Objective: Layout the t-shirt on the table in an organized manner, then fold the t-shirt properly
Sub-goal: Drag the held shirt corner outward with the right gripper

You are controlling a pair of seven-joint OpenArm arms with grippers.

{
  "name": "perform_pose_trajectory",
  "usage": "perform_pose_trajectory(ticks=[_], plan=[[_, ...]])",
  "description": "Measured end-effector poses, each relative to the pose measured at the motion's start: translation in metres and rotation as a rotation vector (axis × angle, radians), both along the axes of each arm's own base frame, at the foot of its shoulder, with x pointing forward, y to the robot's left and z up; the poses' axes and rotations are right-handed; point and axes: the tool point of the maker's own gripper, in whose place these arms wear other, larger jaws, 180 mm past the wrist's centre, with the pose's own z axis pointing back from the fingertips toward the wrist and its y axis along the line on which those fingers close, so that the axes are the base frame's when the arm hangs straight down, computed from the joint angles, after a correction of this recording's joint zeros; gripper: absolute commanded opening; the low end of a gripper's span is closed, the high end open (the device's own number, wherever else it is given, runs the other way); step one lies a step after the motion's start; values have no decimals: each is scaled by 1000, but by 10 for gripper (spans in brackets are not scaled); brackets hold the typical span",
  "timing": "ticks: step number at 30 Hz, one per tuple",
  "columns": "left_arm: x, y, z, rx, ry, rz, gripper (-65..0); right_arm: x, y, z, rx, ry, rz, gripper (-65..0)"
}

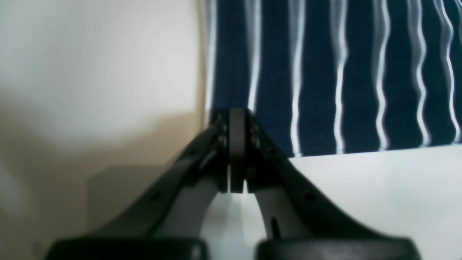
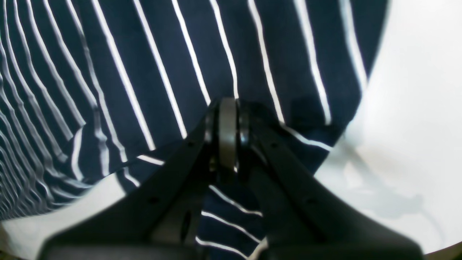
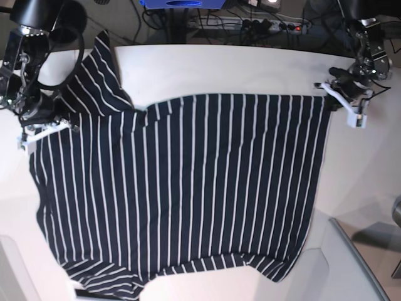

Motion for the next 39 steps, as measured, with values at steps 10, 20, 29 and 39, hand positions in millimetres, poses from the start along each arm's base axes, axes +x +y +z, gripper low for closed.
perform_pose_trajectory(ticks=[10,20,29,39], plan=[[-9,29,1,37,0,32,-650,-19,-22,-23,-34,42,-41,-647],[12,27,31,102,-60,-23,-650,-46,-30,13,-122,-3,-141,-647],[30,0,64,133,-104,-102,-650,1,-14,26,-118,-77,-47,-645],[16,34,73,155,-125,29,-650,-13,-18,-24,-82,41,-101,-647]])
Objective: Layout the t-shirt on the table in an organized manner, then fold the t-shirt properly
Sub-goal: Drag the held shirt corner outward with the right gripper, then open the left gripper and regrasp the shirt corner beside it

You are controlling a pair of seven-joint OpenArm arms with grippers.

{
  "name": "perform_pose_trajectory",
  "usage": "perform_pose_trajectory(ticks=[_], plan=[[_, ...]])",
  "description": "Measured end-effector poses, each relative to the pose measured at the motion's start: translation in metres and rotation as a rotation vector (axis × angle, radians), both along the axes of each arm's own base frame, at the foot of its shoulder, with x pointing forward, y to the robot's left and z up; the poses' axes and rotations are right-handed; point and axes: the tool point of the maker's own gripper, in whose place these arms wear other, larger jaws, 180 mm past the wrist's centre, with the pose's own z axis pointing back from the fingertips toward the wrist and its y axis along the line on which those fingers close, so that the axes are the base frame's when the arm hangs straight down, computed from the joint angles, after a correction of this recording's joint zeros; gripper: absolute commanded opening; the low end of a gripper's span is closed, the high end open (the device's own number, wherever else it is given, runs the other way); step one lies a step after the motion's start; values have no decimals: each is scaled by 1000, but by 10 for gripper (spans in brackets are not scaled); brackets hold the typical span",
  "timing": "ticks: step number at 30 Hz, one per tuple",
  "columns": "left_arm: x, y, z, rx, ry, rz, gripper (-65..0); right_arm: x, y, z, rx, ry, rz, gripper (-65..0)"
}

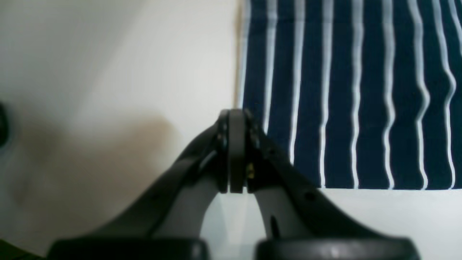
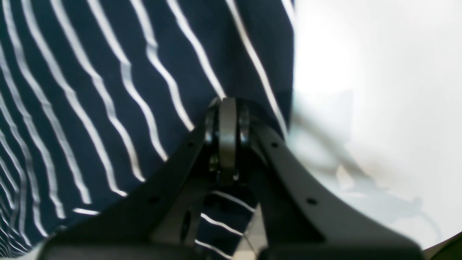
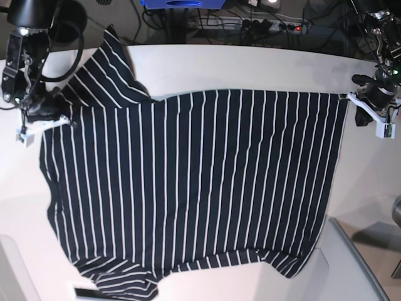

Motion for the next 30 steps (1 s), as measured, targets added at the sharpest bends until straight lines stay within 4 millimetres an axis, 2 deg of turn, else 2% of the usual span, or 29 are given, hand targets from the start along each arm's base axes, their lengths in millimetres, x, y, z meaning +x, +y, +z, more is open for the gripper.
perform_pose_trajectory(ticks=[5,14,16,20,22,23,26,27,30], plan=[[-5,4,0,3,2,8,-650,-14,-13,-5,-15,3,-41,-647],[-4,2,-1,1,5,3,-650,-27,-13,-5,-27,9,-36,-647],[-5,2,-1,1,5,4,-650,-32,-13,6,-47,-3,-18,-644],[-8,4,-2,2,11,6,-650,-25,-12,48,-101,-121,10,-635],[-23,11,-3,1,20,27,-650,-25,-3,65,-86,-198,-17,-569],[-32,15,-4,2,32,37,-650,-32,2,68,-52,-208,-45,-510],[-57,26,-7,9,88,24,-650,-67,19,50,41,-143,-64,-327],[-59,27,-4,4,80,7,-650,-71,24,45,65,-134,-44,-290],[-59,34,6,-2,44,21,-650,-66,24,32,100,-148,-44,-267]])
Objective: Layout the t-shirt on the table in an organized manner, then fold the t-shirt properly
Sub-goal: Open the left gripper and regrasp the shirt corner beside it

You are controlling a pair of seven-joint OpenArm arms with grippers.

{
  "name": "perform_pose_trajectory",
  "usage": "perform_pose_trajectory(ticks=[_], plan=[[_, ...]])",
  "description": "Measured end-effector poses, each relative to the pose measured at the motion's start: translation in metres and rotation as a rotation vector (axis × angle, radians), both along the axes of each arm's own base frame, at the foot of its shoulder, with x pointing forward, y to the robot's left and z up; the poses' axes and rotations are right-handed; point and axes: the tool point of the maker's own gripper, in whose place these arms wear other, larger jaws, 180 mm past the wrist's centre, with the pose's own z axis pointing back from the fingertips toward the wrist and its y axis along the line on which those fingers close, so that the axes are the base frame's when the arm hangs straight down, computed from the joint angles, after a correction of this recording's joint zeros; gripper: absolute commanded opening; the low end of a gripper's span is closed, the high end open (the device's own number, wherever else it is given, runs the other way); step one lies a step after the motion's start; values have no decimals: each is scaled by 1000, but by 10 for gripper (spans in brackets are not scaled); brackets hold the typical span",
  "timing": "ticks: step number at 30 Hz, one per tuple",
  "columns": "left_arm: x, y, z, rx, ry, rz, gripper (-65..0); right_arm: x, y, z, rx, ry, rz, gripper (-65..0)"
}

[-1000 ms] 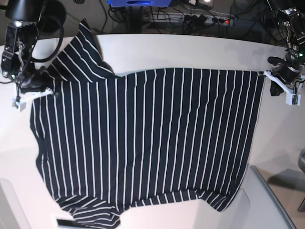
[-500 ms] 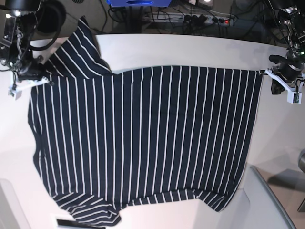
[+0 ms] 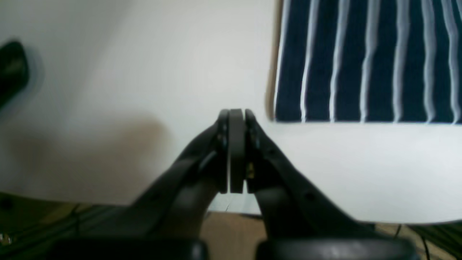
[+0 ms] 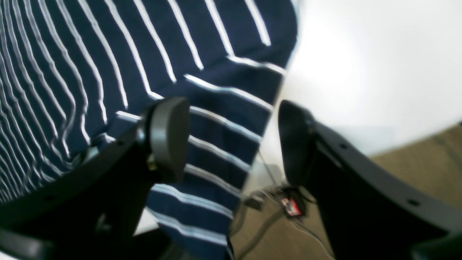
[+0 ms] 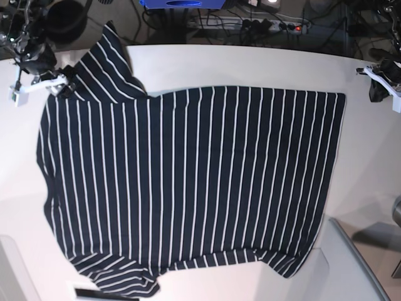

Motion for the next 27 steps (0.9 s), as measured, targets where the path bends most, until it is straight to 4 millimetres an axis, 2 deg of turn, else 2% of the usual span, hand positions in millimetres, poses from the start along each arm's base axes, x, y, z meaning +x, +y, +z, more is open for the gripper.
perform_pose_trajectory(ticks=[6,9,14,27], plan=[[-6,10,3,16,2,31,-650,-21,7,-29,55,83,-16,-267],[-4,8,2,13,1,26,-650,-16,2,-30,41,58,-33,-267],[-5,8,2,13,4,26,-650,-19,2,-33,45,57,-29,-267],[-5,7,2,13,3,25,-650,-2,16,-29,67,9,50,-267]])
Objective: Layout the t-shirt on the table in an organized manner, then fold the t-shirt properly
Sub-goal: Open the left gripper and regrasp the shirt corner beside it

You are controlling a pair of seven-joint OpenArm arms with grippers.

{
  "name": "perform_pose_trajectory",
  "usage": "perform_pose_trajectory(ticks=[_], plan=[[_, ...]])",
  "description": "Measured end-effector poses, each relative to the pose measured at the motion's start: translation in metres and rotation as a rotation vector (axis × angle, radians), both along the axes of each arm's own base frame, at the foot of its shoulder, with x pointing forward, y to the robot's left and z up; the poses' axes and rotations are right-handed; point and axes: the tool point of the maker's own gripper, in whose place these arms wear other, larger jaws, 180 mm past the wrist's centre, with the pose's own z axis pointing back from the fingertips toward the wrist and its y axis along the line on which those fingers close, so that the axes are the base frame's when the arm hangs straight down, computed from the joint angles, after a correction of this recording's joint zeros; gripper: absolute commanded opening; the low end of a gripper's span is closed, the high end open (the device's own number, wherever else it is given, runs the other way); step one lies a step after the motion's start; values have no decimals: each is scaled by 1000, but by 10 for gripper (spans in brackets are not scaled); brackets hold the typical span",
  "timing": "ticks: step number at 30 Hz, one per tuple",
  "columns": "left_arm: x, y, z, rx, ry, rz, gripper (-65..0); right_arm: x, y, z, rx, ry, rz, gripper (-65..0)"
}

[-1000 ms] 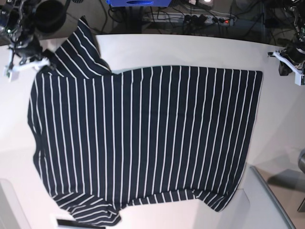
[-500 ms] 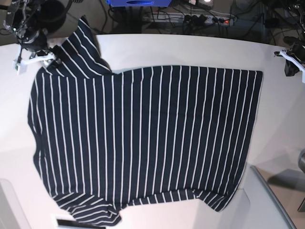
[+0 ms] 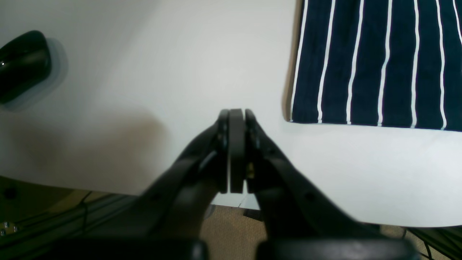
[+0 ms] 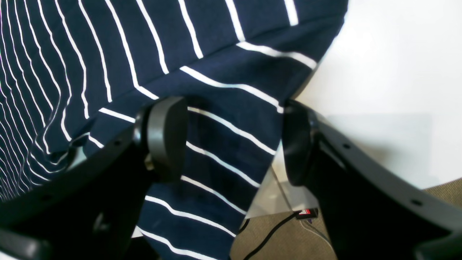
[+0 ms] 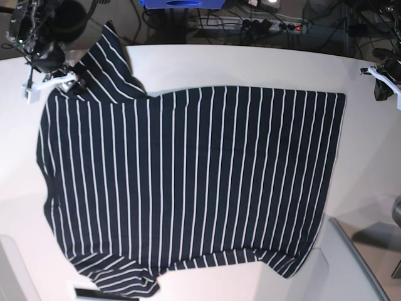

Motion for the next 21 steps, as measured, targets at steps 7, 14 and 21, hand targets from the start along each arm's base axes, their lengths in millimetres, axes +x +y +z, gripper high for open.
perform_pose_trajectory(ticks=[7,14,21], plan=[[-1,0,-1,0,3,0,-650,11,-2,-6,16,-19,-19,-323],[-11,1,-17,-40,36,31,-650,3,-6,-17,26,6,-39,-650],[-13,2,-21,-58,36,45,-148,3,-4,-18,30,7,-40,-642]])
